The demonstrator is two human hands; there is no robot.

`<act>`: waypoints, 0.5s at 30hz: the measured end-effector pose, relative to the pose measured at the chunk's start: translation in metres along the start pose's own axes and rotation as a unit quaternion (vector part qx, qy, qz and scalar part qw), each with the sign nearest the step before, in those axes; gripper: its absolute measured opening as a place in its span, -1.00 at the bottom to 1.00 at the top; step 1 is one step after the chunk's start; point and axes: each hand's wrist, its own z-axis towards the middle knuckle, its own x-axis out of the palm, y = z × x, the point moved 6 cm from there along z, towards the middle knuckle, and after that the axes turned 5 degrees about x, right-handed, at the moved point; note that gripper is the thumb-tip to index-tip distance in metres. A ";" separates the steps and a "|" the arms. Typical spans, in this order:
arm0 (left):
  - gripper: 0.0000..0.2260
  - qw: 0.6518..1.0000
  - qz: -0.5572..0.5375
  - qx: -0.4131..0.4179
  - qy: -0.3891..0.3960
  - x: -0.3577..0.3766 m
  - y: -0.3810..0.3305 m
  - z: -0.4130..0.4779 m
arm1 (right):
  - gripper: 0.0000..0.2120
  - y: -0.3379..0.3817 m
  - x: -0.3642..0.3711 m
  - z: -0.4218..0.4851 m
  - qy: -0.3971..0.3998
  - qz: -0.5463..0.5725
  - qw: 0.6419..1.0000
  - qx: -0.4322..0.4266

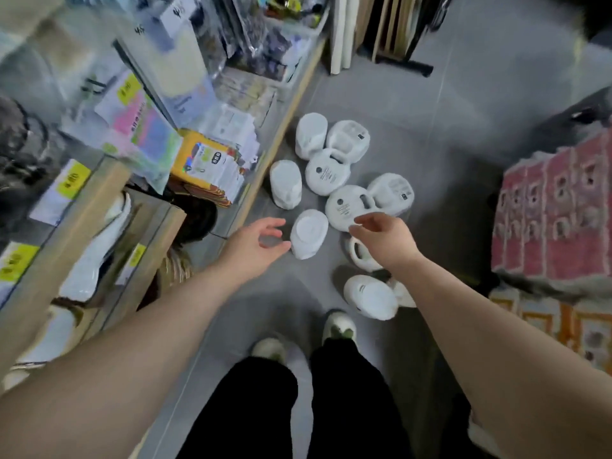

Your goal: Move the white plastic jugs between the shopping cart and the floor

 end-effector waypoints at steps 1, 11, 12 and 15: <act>-0.62 1.000 -0.007 -0.008 -0.002 0.012 0.017 0.019 | -0.68 -0.009 0.009 0.027 0.005 -0.011 1.000 0.002; -0.39 0.997 -0.009 -0.068 0.022 0.160 0.216 0.212 | -0.58 -0.134 0.157 0.280 0.076 -0.090 0.992 -0.035; -0.34 0.998 -0.009 -0.063 0.026 0.172 0.231 0.227 | -0.55 -0.145 0.171 0.300 0.083 -0.104 0.990 -0.044; -0.16 0.998 -0.008 -0.050 0.032 0.204 0.269 0.269 | -0.44 -0.170 0.210 0.353 0.096 -0.134 0.983 -0.081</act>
